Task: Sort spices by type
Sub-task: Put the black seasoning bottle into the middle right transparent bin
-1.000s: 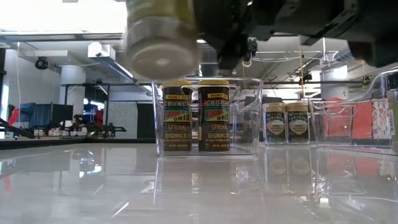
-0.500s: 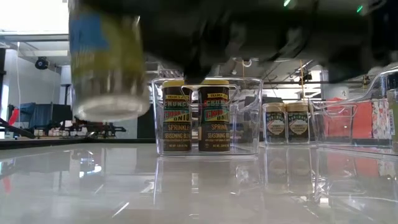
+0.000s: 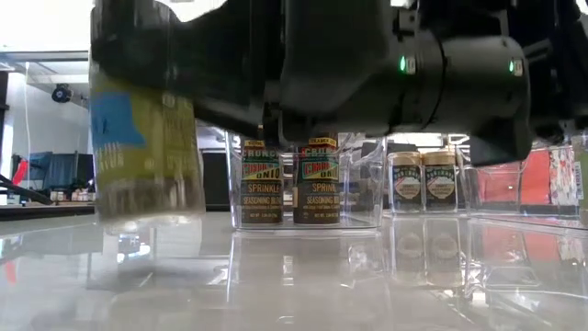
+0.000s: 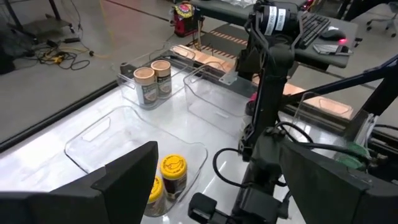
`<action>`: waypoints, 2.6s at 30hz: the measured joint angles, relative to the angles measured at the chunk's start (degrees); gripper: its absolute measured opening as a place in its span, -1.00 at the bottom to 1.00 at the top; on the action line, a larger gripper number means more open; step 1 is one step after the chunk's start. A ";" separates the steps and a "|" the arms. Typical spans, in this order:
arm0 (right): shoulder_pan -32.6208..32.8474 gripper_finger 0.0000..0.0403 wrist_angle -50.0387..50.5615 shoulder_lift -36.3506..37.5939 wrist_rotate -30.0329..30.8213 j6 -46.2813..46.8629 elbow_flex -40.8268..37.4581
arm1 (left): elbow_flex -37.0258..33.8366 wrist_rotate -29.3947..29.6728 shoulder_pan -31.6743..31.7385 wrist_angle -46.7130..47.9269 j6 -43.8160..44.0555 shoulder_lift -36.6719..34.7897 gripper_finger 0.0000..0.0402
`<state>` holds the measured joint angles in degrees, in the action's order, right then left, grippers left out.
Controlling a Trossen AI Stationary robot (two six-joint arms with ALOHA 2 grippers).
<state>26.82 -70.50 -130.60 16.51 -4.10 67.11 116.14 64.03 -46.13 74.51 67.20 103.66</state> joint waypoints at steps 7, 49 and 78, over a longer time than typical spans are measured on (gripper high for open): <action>-0.62 0.00 -0.43 -2.06 0.00 -0.92 -0.02 | 0.00 0.00 0.00 0.22 0.02 0.00 0.57; -0.95 0.62 90.62 12.05 -6.42 13.38 33.43 | -4.37 -7.16 -4.22 14.48 12.51 -4.27 0.57; -1.23 0.60 94.30 9.61 -3.75 17.38 37.68 | -15.61 -11.10 -6.45 13.15 18.91 -8.24 0.57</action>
<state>25.58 23.79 -120.99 12.76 13.28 104.79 100.53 52.93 -52.58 87.66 86.11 95.42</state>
